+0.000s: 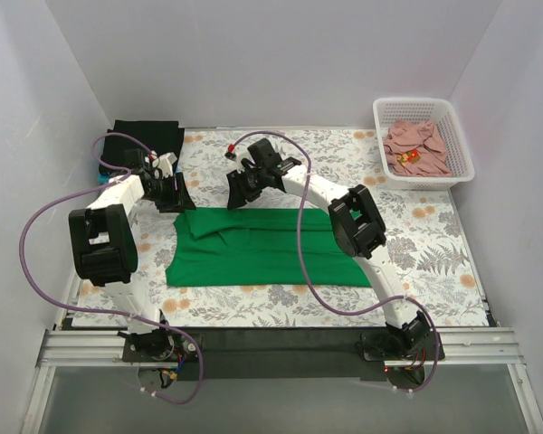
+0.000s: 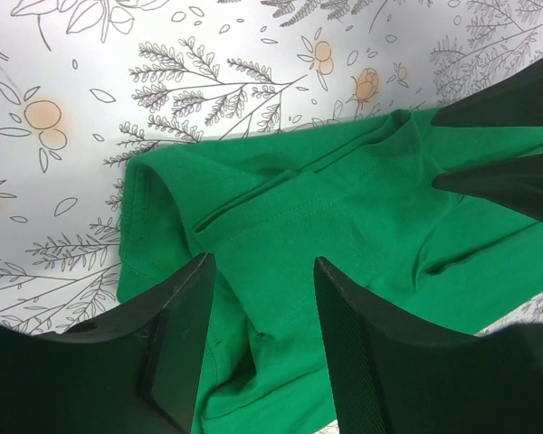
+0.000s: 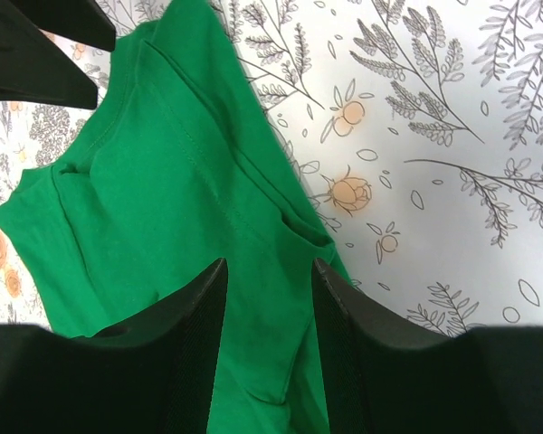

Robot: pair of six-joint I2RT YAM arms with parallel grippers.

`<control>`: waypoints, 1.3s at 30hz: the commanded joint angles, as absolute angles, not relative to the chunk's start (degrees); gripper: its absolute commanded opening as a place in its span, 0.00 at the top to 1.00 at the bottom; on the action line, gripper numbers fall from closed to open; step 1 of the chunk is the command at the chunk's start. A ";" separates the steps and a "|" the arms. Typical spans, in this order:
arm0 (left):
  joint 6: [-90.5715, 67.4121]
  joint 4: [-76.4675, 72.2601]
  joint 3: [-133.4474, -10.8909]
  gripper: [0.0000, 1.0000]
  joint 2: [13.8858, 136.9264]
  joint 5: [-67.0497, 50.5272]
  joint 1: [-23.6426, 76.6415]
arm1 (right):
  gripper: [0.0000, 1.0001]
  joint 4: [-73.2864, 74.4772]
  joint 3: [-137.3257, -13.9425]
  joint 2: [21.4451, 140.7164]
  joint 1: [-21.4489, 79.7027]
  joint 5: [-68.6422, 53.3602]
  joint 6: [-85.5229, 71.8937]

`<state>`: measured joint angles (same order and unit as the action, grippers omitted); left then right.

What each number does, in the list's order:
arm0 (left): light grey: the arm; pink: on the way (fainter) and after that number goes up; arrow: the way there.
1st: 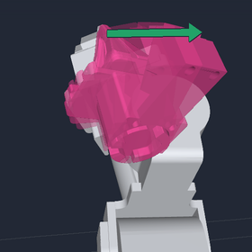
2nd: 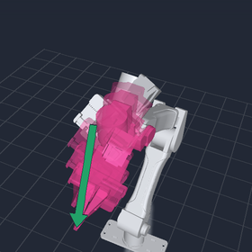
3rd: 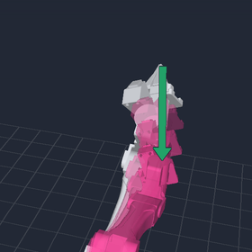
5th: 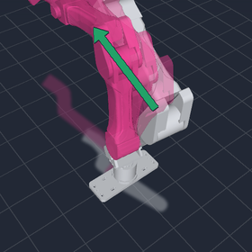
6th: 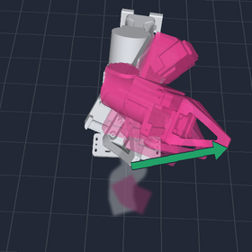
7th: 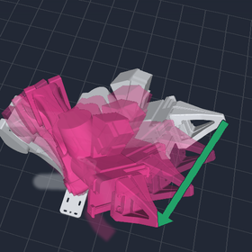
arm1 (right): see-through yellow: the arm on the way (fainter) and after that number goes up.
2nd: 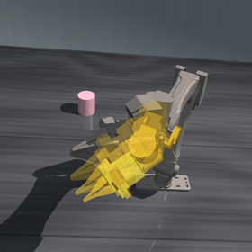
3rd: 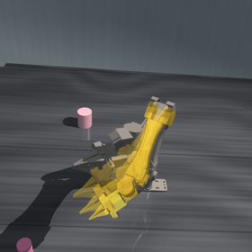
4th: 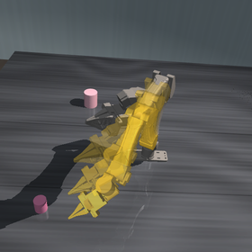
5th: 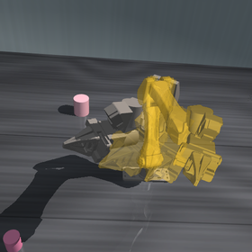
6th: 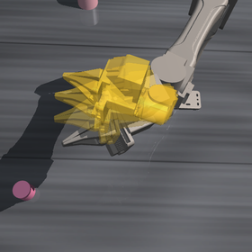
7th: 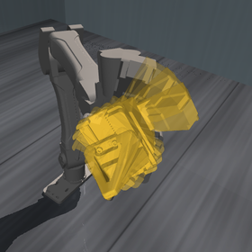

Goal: Fold and stack the t-shirts
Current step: Fold the tshirt

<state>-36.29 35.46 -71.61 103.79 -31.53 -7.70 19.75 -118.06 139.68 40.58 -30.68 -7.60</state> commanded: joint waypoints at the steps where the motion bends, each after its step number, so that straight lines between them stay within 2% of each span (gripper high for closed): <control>1: -35.69 35.51 -71.02 0.54 102.66 -33.66 -7.65 | 0.51 17.49 -117.87 137.64 41.22 -31.02 -6.95; 11: -37.27 34.72 -70.31 0.56 103.62 -31.99 -7.65 | 0.45 16.96 -117.07 138.34 41.40 -28.74 -7.65; 19: -37.27 34.37 -70.84 0.58 104.94 -31.73 -7.73 | 0.45 16.61 -117.68 140.01 41.40 -28.83 -7.91; 25: -37.70 33.75 -71.28 0.59 105.47 -31.82 -7.65 | 0.51 16.44 -117.86 140.62 41.57 -30.06 -8.09; 28: -38.05 33.58 -71.89 0.59 105.91 -32.43 -7.65 | 0.59 16.35 -117.86 141.06 41.57 -31.11 -8.00; 29: -38.14 33.66 -71.98 0.60 106.00 -32.52 -7.65 | 0.66 16.17 -117.86 141.15 41.57 -31.29 -8.00; 34: -38.23 33.49 -72.07 0.60 106.26 -31.12 -7.65 | 0.80 16.08 -117.86 141.24 41.66 -31.82 -8.17; 37: -38.23 33.49 -72.16 0.60 105.91 -30.67 -7.65 | 0.98 16.00 -117.95 141.15 41.66 -31.90 -8.17; 39: -38.23 33.49 -72.42 0.60 105.65 -30.59 -7.73 | 0.99 16.00 -117.77 140.80 41.66 -31.99 -8.26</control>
